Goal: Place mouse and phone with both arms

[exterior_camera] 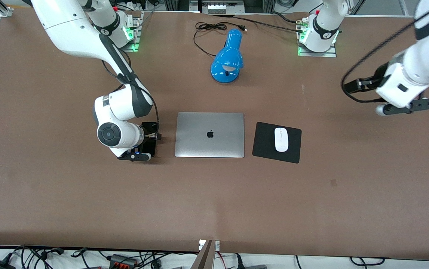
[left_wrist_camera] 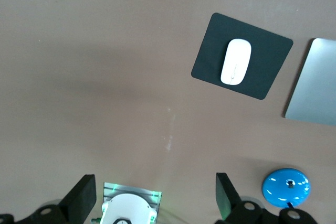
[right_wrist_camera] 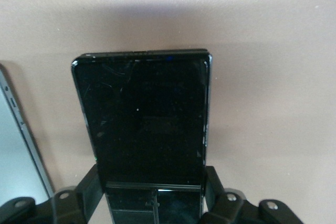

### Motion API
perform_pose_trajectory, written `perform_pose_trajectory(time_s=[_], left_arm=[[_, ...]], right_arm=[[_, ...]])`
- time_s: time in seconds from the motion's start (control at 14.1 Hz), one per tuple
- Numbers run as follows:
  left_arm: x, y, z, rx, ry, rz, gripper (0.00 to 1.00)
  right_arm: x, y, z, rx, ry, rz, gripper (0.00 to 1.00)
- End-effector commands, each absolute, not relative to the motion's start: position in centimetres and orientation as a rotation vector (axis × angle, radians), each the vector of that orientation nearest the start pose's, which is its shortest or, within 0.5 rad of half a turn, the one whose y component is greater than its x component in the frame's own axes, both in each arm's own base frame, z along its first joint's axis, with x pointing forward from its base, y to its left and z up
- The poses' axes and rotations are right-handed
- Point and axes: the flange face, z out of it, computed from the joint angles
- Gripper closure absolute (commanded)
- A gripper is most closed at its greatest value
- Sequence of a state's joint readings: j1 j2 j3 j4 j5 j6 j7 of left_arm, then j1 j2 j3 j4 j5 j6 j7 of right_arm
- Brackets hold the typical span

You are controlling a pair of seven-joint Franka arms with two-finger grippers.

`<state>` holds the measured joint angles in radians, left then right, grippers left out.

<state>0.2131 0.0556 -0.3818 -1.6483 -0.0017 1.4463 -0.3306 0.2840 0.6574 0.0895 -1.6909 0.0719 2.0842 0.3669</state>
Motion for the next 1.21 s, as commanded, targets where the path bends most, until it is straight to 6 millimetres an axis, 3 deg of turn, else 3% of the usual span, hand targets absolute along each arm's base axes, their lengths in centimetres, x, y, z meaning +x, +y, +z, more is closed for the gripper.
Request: perform_pose_trajectory(time_s=[0.0,0.21,0.43,0.78,0.85,0.92,1.07,1.14], left_arm=[[52.7,-7.5,54.8,-3.077,-0.28,0.322,0.0],[52.1,-9.8,55.9,-3.091,-0.16,0.284,0.0],[52.6,-6.3,56.0,-3.149,-0.154,0.301,0.0],[52.0,-6.8,57.3,-3.15,-0.135,0.292,0.0],[52.5,-6.7,57.6,-3.16,-0.144,0.237,0.0],[52.7,-6.1,57.5,-3.162,-0.162,0.23,0.0],[52.6,-5.4,57.6,-3.154,-0.163,0.239,0.0],[52.3,-5.6,57.9,-3.154,-0.147,0.246,0.0]], right_arm=[[59.9,26.2,20.0,-3.098,0.009,0.418,0.59],[59.6,26.7,19.1,-3.104,-0.025,0.427,0.59],[59.6,27.0,18.1,-3.097,-0.027,0.411,0.59],[58.9,28.0,17.2,-3.1,-0.052,0.43,0.57],[58.9,27.9,17.2,-3.1,-0.05,0.435,0.37],[59.0,27.8,17.5,-3.101,-0.04,0.435,0.0],[60.0,27.8,18.8,-3.088,-0.018,0.4,0.0],[60.9,27.3,20.8,-3.082,-0.017,0.356,0.0]])
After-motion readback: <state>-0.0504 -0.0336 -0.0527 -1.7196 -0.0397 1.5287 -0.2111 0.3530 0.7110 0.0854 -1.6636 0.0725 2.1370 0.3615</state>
